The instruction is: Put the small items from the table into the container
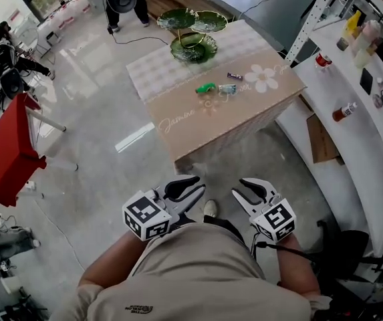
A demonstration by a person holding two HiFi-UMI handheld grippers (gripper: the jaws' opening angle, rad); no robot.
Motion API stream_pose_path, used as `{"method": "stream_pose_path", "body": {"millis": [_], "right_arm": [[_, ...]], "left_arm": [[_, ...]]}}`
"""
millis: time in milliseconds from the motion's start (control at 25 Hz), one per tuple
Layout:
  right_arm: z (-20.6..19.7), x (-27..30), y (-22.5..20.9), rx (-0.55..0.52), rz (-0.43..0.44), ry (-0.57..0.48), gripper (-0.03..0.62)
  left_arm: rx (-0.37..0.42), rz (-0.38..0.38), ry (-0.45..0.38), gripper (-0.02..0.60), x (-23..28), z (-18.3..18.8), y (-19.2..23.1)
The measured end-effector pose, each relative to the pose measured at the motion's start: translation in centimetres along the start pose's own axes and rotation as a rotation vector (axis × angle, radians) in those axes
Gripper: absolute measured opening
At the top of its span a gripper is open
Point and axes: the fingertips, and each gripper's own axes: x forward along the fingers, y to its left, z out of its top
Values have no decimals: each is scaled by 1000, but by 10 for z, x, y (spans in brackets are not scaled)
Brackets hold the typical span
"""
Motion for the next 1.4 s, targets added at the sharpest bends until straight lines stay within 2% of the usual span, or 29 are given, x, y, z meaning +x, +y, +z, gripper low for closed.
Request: {"method": "stream_pose_path", "body": {"millis": [200, 520, 640, 720, 840, 1000, 1160, 1400], "right_arm": [[5, 22, -39, -25, 29, 23, 130], [37, 85, -90, -102, 24, 69, 137], [47, 111, -115, -121, 10, 81, 137], [49, 130, -133, -146, -1, 106, 137], [46, 155, -165, -200, 8, 161, 144], [44, 191, -218, -300, 38, 218, 160], [36, 223, -271, -410, 106, 276, 183], [14, 267, -335, -494, 197, 340, 212]], "left_arm": [[-30, 31, 1, 97, 17, 10, 21], [-31, 36, -16, 94, 21, 41, 86], [-12, 38, -21, 26, 20, 53, 109], [-7, 49, -15, 9, 21, 58, 125], [-44, 75, -19, 8, 25, 61, 143], [-74, 149, -31, 8, 38, 70, 172], [-101, 241, -78, 8, 65, 93, 187], [-147, 349, -118, 8, 111, 115, 205]]}}
